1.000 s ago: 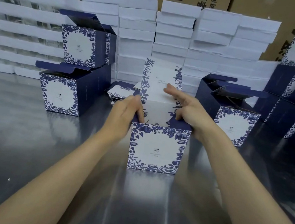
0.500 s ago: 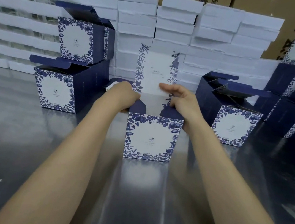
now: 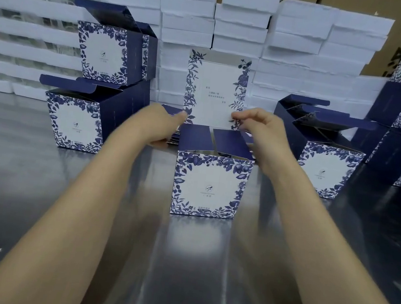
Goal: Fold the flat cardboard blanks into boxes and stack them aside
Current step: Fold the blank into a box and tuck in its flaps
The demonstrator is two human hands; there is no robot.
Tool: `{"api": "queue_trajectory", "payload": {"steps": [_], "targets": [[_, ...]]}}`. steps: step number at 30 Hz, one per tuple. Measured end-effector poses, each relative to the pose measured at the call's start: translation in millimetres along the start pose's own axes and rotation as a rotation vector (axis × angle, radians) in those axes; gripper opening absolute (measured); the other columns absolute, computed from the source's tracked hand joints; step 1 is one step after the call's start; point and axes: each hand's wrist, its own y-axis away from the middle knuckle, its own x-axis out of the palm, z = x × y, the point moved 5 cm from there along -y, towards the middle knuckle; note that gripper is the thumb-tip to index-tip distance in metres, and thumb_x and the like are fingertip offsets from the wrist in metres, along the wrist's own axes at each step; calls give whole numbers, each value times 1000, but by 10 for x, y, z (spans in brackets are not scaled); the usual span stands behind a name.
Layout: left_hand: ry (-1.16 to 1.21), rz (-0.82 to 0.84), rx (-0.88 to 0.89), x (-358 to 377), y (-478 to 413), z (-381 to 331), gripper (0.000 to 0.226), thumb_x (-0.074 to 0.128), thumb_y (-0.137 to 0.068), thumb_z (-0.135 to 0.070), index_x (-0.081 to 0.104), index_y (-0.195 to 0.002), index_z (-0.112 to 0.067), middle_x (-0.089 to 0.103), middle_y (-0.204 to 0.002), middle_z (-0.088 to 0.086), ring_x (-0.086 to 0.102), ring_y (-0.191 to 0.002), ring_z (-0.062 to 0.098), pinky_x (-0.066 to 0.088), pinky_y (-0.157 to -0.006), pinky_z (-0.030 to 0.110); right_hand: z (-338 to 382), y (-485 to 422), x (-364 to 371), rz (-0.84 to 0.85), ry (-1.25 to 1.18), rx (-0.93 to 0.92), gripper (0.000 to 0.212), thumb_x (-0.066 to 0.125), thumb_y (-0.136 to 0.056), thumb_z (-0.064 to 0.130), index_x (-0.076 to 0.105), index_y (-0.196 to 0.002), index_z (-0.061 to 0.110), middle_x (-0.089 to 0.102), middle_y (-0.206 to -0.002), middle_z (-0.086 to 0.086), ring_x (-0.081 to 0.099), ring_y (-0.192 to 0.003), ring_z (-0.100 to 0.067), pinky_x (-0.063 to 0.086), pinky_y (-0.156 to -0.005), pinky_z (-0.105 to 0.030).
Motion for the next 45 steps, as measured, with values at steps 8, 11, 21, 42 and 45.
{"api": "queue_trajectory", "payload": {"steps": [8,11,21,42,45], "targets": [[-323,373,-84,-49,198,48,62,48,-86,-69,52,-52,-17,55,-44,-5,41,-33,8,33,-45,18,194,128,-320,251,565,328,32,57,-92,37,61,-83,7,59,-62,-5,64,-51,-18,58,-60,-30],[-205,464,-72,59,222,26,52,54,-91,-53,45,-52,-21,51,-46,-6,32,-34,7,25,-38,15,124,281,-236,448,755,462,41,58,-92,45,55,-68,13,55,-50,-3,62,-45,-19,56,-52,-24],[-403,390,30,-114,224,-53,60,63,-84,-52,47,-37,-18,46,-43,-4,27,-33,12,27,-44,21,160,234,-246,460,757,357,39,57,-93,44,64,-72,12,65,-65,-2,63,-51,-17,56,-55,-25],[305,34,-3,199,-68,91,15,61,-93,-28,59,-87,-15,57,-84,3,56,-73,21,42,-55,21,-139,61,130,21,103,101,9,68,-88,17,62,-95,18,63,-87,2,57,-65,-8,43,-46,-14],[12,-49,338,90,-32,-101,16,70,-87,-29,68,-98,-17,57,-105,-2,56,-100,17,38,-73,21,-64,44,104,57,228,-21,11,70,-88,20,70,-83,11,64,-80,5,56,-69,-6,43,-60,-15]]}}
